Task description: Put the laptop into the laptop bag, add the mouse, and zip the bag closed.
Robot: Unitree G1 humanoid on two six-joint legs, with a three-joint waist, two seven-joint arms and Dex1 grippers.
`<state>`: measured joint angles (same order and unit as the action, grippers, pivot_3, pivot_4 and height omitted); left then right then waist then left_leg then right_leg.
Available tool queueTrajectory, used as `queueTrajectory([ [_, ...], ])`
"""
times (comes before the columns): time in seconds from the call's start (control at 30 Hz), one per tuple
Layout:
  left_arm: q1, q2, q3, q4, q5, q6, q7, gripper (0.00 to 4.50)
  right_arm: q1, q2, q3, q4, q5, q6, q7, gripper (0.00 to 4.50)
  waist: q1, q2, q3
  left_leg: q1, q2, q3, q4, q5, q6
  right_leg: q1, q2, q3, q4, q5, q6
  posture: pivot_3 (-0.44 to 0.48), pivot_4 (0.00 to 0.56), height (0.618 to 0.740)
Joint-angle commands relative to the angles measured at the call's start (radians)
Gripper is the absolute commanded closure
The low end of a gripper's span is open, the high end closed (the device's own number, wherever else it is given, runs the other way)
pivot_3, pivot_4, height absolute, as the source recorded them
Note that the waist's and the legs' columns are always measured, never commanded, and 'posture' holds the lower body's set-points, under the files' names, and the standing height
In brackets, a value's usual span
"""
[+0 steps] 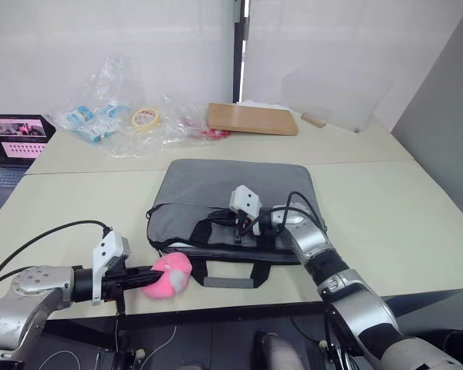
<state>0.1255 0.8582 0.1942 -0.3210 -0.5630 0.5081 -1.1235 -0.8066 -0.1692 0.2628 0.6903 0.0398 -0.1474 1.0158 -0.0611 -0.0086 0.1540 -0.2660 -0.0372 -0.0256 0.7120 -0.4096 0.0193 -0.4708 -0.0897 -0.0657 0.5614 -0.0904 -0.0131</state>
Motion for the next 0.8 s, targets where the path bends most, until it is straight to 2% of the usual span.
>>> queueTrajectory([
  [0.03, 0.017, -0.048, -0.080, -0.117, -0.040, 0.032, 0.022, 4.46, 0.026, 0.001, 0.003, 0.073, -0.033, 0.011, -0.037, 4.50, 0.001, 0.000, 0.000, 0.000, 0.000, 0.000, 0.000, 0.000, 0.000, 0.000, 0.000, 0.000, 0.000, 0.000, 0.000, 0.000, 0.150, 0.740],
  [0.2, -0.046, -0.123, -0.155, -0.152, -0.047, 0.081, 0.076, 4.46, 0.023, 0.007, 0.002, 0.073, -0.030, 0.018, -0.041, 4.50, 0.006, 0.000, -0.001, 0.003, 0.000, 0.000, 0.000, 0.000, 0.000, 0.005, 0.000, 0.000, -0.001, 0.000, 0.000, 0.000, 0.150, 0.740],
  [0.4, -0.109, -0.163, -0.227, -0.151, -0.026, 0.099, 0.089, 4.46, 0.027, 0.009, 0.001, 0.055, -0.021, 0.028, -0.023, 4.50, 0.012, 0.000, -0.001, 0.007, 0.000, -0.001, 0.000, -0.001, 0.001, 0.008, 0.000, 0.000, -0.001, 0.000, 0.001, 0.000, 0.150, 0.740],
  [0.53, -0.113, -0.159, -0.220, -0.143, -0.029, 0.103, 0.086, 4.46, 0.037, 0.008, -0.005, 0.023, -0.004, 0.030, 0.003, 4.50, 0.013, 0.000, 0.000, 0.007, 0.000, -0.001, -0.001, -0.001, 0.001, 0.008, 0.000, 0.000, -0.001, 0.000, 0.001, 0.000, 0.150, 0.740],
  [0.67, -0.089, -0.145, -0.179, -0.120, 0.012, 0.027, 0.083, 4.46, 0.031, 0.003, -0.032, -0.074, 0.069, 0.064, 0.092, 4.50, 0.015, 0.000, 0.000, 0.006, 0.000, -0.001, -0.001, -0.001, 0.001, 0.008, 0.000, 0.000, -0.002, -0.001, 0.001, 0.000, 0.150, 0.740],
  [0.8, -0.043, -0.108, -0.122, -0.100, 0.007, -0.008, 0.057, 4.46, -0.030, -0.022, -0.054, -0.178, 0.142, 0.139, 0.197, 4.50, 0.014, 0.001, 0.000, 0.001, 0.000, -0.001, 0.000, -0.001, 0.001, -0.003, 0.000, 0.000, -0.001, 0.000, 0.001, 0.000, 0.150, 0.740],
])
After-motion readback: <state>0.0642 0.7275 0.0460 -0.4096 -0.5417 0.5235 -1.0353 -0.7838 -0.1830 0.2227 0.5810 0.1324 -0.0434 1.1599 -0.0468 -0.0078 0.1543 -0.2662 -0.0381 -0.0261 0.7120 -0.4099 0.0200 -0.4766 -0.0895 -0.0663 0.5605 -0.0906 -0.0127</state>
